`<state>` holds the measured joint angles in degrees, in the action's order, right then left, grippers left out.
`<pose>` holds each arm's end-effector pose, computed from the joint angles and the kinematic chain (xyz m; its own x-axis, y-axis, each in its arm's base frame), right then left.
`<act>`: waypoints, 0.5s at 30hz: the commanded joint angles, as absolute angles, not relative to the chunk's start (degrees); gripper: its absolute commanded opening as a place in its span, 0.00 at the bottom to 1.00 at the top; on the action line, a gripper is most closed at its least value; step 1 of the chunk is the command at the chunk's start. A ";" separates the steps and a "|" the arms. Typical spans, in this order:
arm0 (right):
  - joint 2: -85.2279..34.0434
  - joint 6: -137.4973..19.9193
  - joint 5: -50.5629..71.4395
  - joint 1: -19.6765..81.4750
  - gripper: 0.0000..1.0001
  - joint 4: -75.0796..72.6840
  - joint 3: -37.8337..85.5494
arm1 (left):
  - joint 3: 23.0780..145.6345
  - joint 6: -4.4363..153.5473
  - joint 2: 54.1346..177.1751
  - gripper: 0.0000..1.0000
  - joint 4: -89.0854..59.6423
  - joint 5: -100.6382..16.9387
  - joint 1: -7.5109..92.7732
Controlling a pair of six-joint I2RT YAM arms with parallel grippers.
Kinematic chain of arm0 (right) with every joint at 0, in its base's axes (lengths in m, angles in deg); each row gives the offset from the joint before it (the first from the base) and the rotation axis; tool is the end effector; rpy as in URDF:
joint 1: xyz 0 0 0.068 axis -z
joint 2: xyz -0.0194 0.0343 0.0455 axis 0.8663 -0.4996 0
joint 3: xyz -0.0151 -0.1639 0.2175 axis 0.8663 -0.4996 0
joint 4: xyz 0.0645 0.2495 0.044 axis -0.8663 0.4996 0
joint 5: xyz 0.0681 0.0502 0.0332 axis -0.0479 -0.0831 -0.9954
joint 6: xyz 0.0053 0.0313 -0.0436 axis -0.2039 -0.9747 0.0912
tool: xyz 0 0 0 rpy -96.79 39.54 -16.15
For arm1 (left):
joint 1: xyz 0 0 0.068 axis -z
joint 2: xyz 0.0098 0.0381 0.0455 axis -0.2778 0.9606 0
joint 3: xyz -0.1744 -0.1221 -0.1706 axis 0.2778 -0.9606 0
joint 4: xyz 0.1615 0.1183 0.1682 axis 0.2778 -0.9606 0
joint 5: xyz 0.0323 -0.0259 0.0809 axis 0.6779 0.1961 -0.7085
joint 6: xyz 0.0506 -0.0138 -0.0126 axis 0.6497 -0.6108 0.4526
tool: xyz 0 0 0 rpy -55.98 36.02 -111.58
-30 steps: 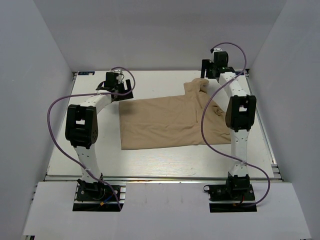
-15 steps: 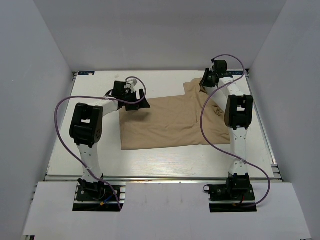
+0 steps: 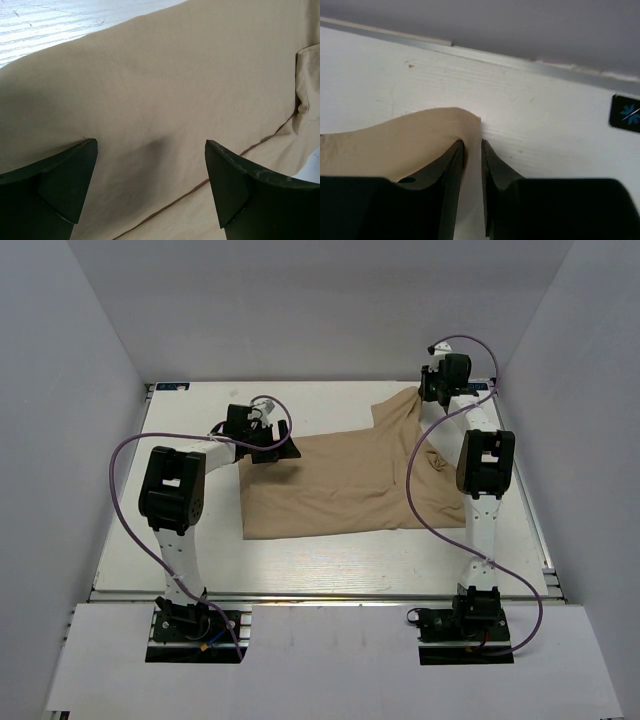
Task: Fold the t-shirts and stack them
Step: Grap the side of the flattened tshirt furthest away from the robot with both arms
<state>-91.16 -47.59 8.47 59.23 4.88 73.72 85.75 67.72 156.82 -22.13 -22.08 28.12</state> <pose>0.5869 0.0141 0.1752 -0.4530 -0.0817 -0.8878 -0.1965 0.9804 0.0101 0.4154 -0.1054 0.1476 -0.8476 -0.1049 -0.5202 0.2333 0.8067 -0.5429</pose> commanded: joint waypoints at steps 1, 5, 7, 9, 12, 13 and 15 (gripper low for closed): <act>-90.67 -37.30 8.15 59.32 0.28 -3.98 77.06 | 83.46 70.31 158.99 1.00 -29.04 -27.26 27.90; -90.50 -36.24 8.76 59.06 0.48 -5.92 77.25 | 84.52 71.45 159.52 1.00 -28.52 -24.10 27.91; -89.97 -35.89 11.12 59.15 0.49 -7.93 76.98 | 85.22 71.46 159.52 1.00 -28.51 -24.10 27.91; -88.92 -35.80 12.19 59.24 0.58 -7.51 76.81 | 85.92 72.59 159.52 1.00 -28.51 -23.48 27.91; -86.47 -38.69 10.18 59.24 0.67 -5.14 75.32 | 87.15 72.60 158.20 1.00 -29.04 -22.07 27.91; -85.76 -41.31 10.08 59.24 0.72 -4.61 74.53 | 88.55 72.60 158.20 1.00 -29.04 -22.07 27.91; -84.79 -46.75 9.47 59.06 0.77 -1.89 73.82 | 92.40 73.21 157.58 1.00 -29.38 -21.46 27.91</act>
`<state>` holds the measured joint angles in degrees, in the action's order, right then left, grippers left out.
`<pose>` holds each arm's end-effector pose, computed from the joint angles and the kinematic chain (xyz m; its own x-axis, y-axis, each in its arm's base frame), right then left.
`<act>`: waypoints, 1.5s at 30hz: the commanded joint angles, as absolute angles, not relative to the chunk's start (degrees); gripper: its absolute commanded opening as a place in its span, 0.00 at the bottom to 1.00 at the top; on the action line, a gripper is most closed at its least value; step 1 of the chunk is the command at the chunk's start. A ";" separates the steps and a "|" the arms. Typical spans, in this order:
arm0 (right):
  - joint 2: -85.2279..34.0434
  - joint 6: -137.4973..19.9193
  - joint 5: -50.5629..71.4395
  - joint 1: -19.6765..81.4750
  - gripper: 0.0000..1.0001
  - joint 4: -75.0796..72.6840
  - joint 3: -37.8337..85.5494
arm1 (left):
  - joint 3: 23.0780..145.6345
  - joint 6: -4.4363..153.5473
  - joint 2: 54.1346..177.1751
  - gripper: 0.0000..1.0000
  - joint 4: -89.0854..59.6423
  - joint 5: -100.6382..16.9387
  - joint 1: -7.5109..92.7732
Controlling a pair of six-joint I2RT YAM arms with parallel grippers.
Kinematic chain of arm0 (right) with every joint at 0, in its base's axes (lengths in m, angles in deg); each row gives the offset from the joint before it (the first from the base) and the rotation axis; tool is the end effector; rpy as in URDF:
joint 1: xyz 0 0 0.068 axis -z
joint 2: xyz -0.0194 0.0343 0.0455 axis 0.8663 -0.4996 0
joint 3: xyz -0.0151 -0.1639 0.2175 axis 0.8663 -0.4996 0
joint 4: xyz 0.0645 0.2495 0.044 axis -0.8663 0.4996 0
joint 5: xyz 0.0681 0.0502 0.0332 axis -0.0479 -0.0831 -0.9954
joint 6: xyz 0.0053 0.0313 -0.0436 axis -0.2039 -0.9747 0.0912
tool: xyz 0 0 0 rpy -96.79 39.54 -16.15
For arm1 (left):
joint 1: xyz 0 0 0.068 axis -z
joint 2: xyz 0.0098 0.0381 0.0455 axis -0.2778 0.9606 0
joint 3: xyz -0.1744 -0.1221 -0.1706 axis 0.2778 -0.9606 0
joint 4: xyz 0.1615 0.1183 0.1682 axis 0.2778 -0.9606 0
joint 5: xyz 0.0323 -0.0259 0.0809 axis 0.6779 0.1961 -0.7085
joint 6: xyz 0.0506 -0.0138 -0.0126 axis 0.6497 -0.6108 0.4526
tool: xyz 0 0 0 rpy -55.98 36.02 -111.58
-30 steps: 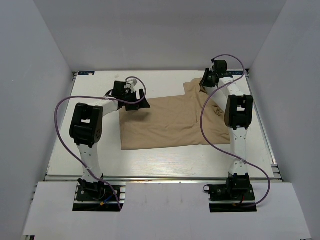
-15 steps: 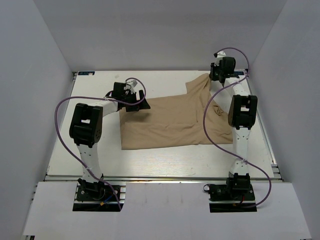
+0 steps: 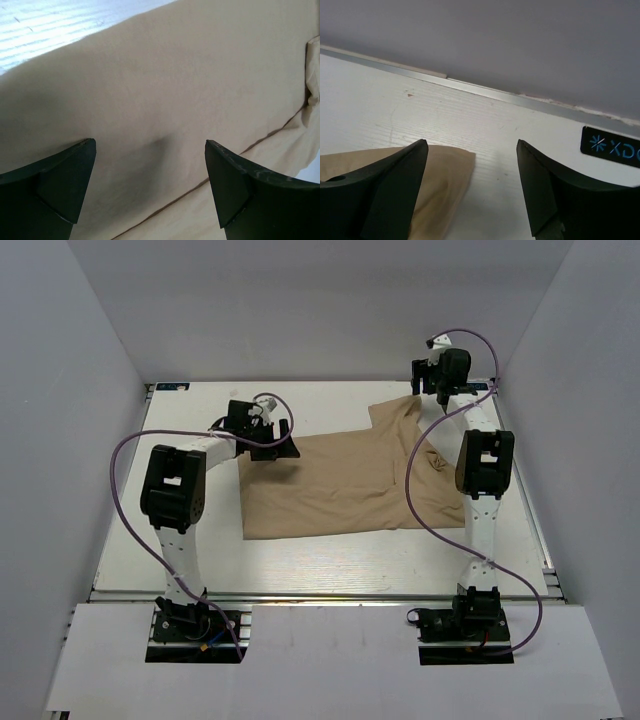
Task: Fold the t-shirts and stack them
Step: Grap the side of the flattened tshirt furthest away from the robot with both arms
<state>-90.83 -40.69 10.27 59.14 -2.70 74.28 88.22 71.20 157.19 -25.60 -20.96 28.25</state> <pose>0.5931 0.0140 0.1950 -0.2969 -0.1985 -0.9341 -0.2056 0.9685 -0.1405 0.4187 -0.1077 0.1536 -0.8470 -0.0482 -0.5295 0.2828 0.8024 -0.5254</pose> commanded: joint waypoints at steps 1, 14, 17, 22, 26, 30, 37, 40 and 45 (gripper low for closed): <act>-84.78 -47.92 9.20 59.06 0.78 -1.79 73.82 | 93.91 73.22 156.89 1.00 -30.35 -22.68 27.91; -91.90 -54.35 6.30 58.71 0.78 1.99 77.69 | 101.92 71.63 150.19 1.00 -47.40 -55.74 22.56; -92.78 -53.82 6.74 58.71 0.78 1.72 77.60 | 101.40 70.06 152.74 1.00 -46.72 -52.50 20.80; -94.36 -53.91 6.04 58.71 0.75 1.90 77.86 | 103.15 69.44 159.50 1.00 -44.25 -46.43 19.65; -95.68 -54.87 5.25 58.71 0.73 1.90 78.04 | 105.78 69.44 163.29 1.00 -44.25 -45.28 19.65; -96.82 -56.80 3.59 58.79 0.64 0.76 78.21 | 105.18 69.44 164.61 0.97 -42.40 -44.13 19.65; -97.88 -59.44 1.03 58.88 0.28 -3.46 78.21 | 105.26 70.83 166.81 0.43 -41.79 -41.50 20.70; -96.75 -58.75 0.77 58.89 0.00 -4.25 77.60 | 103.34 71.46 165.68 0.00 -39.42 -40.00 21.23; -90.43 -48.56 -4.41 58.62 0.00 -6.98 72.51 | 102.10 72.07 161.63 0.00 -34.77 -40.62 21.23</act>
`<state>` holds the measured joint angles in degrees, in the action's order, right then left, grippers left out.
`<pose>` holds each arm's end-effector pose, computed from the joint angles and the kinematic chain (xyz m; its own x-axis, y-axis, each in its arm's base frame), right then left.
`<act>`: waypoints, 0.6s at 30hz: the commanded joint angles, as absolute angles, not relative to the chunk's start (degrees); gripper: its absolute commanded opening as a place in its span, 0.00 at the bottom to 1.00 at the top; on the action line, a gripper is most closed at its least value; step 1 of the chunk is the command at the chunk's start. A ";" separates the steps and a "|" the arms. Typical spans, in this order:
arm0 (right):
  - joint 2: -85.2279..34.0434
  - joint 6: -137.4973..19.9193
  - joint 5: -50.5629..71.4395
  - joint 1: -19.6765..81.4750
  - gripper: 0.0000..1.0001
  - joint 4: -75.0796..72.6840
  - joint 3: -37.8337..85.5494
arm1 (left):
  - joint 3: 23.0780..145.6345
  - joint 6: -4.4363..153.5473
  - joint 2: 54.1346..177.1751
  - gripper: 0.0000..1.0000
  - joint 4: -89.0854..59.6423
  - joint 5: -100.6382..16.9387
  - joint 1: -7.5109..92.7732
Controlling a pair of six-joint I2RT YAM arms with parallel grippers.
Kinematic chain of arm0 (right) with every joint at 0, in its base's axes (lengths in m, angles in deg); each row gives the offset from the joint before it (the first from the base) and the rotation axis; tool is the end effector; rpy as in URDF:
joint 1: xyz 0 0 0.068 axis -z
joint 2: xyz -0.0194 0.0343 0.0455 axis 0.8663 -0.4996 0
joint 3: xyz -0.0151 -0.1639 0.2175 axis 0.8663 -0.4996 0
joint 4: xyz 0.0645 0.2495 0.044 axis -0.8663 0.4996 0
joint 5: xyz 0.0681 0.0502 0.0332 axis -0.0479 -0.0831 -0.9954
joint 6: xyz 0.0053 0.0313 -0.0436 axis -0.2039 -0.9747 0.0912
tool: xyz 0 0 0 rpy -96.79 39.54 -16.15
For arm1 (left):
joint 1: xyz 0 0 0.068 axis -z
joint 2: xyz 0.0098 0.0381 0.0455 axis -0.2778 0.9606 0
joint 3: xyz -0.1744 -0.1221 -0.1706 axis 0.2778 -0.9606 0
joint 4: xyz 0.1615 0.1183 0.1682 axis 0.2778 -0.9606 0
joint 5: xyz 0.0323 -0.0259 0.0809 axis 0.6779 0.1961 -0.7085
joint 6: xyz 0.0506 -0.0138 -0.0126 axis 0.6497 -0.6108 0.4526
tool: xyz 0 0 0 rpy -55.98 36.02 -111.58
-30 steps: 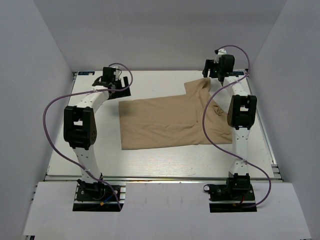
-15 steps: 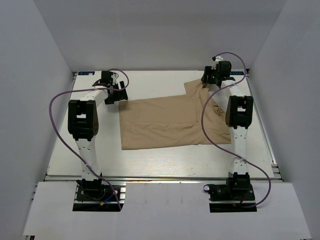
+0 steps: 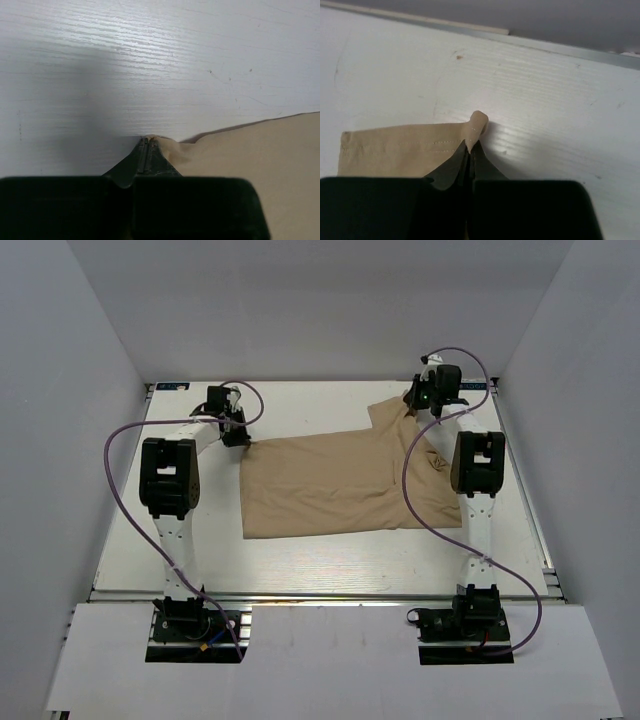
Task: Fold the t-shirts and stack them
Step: Grap the side of the flattened tshirt furthest away from the robot with both arms
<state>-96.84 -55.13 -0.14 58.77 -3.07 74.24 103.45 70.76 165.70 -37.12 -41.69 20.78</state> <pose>0.5972 0.0242 0.1356 -0.4392 0.0427 -0.8974 -0.2803 0.9425 0.1820 0.4709 -0.0436 0.1516 -0.8260 -0.1958 -0.5286 -0.0560 0.9616 -0.2688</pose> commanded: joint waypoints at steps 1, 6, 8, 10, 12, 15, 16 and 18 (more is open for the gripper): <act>-88.58 -47.07 -7.47 58.45 0.00 -6.98 70.33 | 101.58 72.07 160.76 0.00 -33.80 -40.62 21.23; -77.33 -40.55 -9.00 58.53 0.00 -11.70 57.67 | 95.79 72.60 154.16 0.00 -27.03 -37.29 21.23; -70.77 -39.15 -7.85 58.53 0.00 -17.50 47.88 | 94.46 72.60 151.61 0.00 -26.41 -37.28 21.23; -66.71 -38.88 -7.85 58.71 0.00 -20.07 43.78 | 91.30 72.60 148.99 0.00 -23.95 -35.79 21.23; -63.00 -38.79 -8.46 58.79 0.00 -21.74 37.10 | 88.76 72.60 147.22 0.00 -23.25 -34.56 21.23; -55.19 -38.62 -7.50 58.71 0.00 -25.68 28.22 | 85.32 72.60 143.27 0.00 -23.24 -34.55 21.23; -53.95 -38.44 -7.76 58.88 0.00 -26.13 24.20 | 84.18 72.60 142.13 0.00 -23.24 -34.55 21.23; -48.76 -38.26 -7.67 58.80 0.00 -27.10 17.51 | 80.49 72.07 138.44 0.00 -23.24 -35.69 21.23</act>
